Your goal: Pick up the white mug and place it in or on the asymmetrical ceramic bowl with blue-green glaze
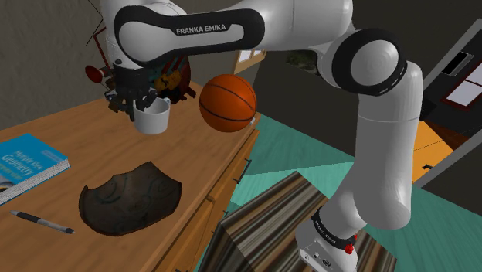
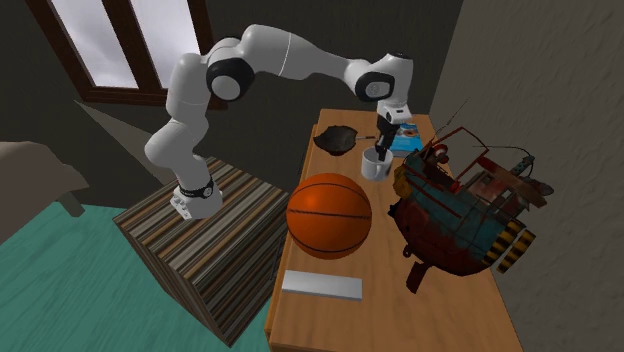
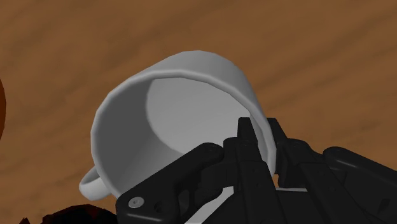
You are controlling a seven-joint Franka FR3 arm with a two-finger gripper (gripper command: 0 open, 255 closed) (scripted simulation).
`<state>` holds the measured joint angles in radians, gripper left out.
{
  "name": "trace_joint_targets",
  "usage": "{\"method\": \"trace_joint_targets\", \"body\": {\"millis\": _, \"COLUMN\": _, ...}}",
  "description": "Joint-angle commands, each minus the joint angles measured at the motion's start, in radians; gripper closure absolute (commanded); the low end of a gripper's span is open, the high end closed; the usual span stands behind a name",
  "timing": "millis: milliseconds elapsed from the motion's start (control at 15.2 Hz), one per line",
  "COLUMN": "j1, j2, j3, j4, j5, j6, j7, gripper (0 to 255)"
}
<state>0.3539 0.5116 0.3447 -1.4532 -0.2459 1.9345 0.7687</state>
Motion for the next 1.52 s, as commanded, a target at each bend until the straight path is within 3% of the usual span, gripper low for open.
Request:
{"method": "trace_joint_targets", "body": {"millis": 0, "j1": 0.0, "j2": -0.012, "j3": 0.003, "j4": 0.009, "j5": 0.004, "j6": -0.021, "j7": -0.002, "gripper": 255}}
{"method": "trace_joint_targets", "body": {"millis": 924, "j1": 0.013, "j2": -0.028, "j3": 0.01, "j4": 0.169, "j5": 0.017, "j6": -0.194, "j7": -0.024, "gripper": 255}}
{"method": "trace_joint_targets", "body": {"millis": 1452, "j1": 0.073, "j2": -0.187, "j3": 0.065, "j4": -0.057, "j5": 0.05, "j6": -0.134, "j7": 0.117, "gripper": 255}}
